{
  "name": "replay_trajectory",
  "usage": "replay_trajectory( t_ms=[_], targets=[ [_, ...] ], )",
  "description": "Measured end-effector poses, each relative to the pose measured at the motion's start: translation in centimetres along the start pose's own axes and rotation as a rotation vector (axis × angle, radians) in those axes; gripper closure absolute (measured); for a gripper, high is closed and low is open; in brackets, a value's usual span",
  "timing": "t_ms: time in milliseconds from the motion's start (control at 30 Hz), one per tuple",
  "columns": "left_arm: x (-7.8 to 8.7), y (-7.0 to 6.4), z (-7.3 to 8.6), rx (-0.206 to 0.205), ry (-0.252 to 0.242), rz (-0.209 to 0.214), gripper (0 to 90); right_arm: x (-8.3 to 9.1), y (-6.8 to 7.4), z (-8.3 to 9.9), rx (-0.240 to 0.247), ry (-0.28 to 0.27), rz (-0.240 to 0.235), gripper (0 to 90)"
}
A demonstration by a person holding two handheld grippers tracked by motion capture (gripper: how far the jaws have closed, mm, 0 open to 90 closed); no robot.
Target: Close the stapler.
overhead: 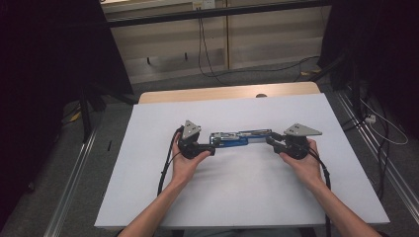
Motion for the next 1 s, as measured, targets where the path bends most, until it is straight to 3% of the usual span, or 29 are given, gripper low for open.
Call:
replay_trajectory(
  t_ms=[167, 233, 333, 467, 733, 1000],
  targets=[
    [0.0, 0.6, -0.2, -0.001, -0.014, -0.020, 11.5, -0.1, 0.3, 0.1, 0.008, 0.003, -0.013, 87.9],
    [0.1, 0.7, -0.1, -0.003, -0.014, -0.022, 13.9, -0.1, 0.4, 0.2, 0.011, 0.009, -0.026, 89.9],
    [0.0, 0.5, 0.3, -0.002, 0.007, -0.015, 16.2, -0.2, 0.6, 0.7, 0.037, 0.030, -0.042, 90.0],
    [0.0, -0.1, 0.1, -0.019, 0.005, 0.009, 25.9, -0.3, 0.7, 0.7, 0.046, 0.034, -0.045, 90.0],
    [-0.3, -1.2, 0.4, -0.016, 0.018, 0.056, 45.1, -0.3, 0.4, 1.0, 0.031, 0.046, -0.040, 90.0],
    [-0.5, -2.1, 0.7, -0.008, 0.033, 0.099, 58.1, -0.2, 0.4, 1.1, 0.028, 0.052, -0.043, 90.0]
  ],
)
Point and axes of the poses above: each handheld gripper's, and its own axes: x roughly backward along the jaws, z roughly out of its underside, y roughly to its left, the point moved 9 cm from there along -x, roughly forward along the jaws, and after that the axes turned 14 degrees about -y, right-handed, at the moved point
